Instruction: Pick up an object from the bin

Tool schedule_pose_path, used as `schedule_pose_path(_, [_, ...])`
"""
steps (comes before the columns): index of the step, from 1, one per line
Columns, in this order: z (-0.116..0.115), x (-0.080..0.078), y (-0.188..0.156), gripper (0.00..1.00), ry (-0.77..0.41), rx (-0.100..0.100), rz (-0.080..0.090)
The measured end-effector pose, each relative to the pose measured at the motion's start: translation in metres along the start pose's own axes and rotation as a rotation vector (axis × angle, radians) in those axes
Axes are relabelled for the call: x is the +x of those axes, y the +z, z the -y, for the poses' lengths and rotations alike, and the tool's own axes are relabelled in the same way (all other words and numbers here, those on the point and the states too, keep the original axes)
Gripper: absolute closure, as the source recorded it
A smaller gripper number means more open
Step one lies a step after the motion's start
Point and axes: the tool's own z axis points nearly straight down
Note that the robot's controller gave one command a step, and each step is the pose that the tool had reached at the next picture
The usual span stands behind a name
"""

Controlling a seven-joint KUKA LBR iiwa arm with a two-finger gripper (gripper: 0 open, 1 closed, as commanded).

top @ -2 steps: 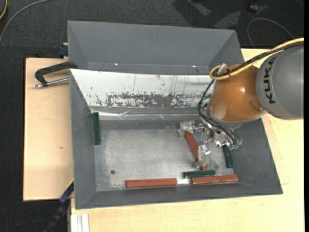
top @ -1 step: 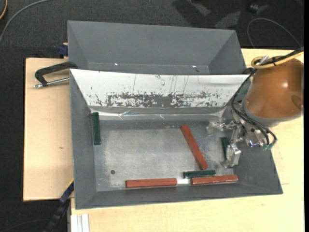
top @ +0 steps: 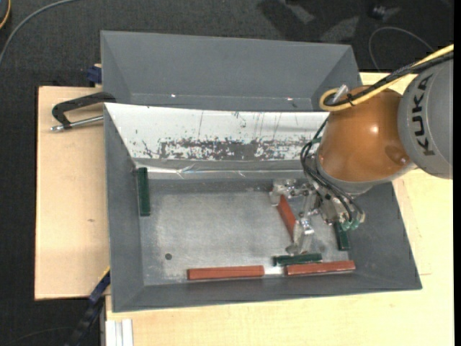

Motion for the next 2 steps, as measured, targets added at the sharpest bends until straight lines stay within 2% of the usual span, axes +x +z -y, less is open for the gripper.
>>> schedule_pose_path(1, [0.078,0.008,0.08,0.0,0.052,0.006,-0.006])
schedule_pose_path(2, [0.007,0.007,0.033,0.0,0.388,0.002,0.005])
